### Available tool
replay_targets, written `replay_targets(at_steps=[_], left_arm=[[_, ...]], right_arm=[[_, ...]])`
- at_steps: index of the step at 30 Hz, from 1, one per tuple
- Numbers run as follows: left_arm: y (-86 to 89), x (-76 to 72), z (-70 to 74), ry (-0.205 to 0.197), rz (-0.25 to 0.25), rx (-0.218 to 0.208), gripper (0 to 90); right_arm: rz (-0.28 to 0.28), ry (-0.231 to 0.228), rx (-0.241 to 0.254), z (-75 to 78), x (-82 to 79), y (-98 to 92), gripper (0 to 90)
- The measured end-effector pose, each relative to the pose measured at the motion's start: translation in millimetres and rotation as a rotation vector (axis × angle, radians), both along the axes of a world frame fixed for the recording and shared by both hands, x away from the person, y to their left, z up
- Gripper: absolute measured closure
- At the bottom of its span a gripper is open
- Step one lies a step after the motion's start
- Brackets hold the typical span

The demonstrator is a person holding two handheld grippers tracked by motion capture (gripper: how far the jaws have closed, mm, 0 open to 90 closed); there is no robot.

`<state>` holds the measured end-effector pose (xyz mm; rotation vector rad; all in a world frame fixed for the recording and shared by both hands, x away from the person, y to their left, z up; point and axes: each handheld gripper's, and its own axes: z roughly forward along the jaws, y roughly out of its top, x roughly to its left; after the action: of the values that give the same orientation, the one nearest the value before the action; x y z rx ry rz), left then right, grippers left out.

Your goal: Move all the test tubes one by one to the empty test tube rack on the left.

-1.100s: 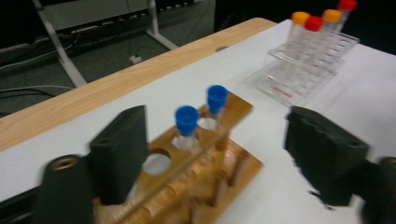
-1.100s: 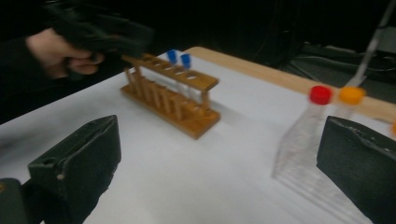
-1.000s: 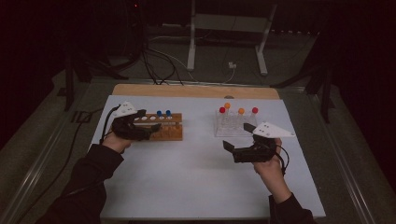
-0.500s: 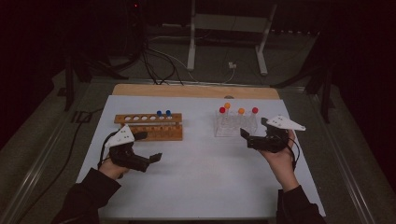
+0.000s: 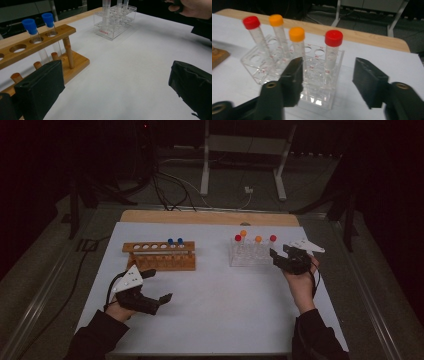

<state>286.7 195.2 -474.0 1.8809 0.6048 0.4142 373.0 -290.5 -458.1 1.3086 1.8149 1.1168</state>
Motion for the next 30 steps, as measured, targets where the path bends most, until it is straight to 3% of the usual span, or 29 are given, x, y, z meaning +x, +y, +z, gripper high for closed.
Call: replay_targets(at_steps=[4,9,20,30], left_arm=[[-1.4,0.1,-2.1,0.006,-0.005,0.004,0.9],[-2.8,-0.3,-2.8,0.007,-0.02,0.007,0.9],[-2.4,0.7,-5.8,0.012,-0.018,0.019,0.9],[-1.1,2.5,-7.4,0.019,-0.016,0.021,0.9]], right_arm=[[-0.009,0.017,0.025,-4.0,9.5,-2.5,50.7],[-0.015,0.041,0.036,-5.8,20.5,-3.2,53.8],[-0.037,0.084,-0.001,-15.3,39.6,3.1,60.4],[-0.019,0.076,0.006,-15.3,46.3,6.5,71.3]])
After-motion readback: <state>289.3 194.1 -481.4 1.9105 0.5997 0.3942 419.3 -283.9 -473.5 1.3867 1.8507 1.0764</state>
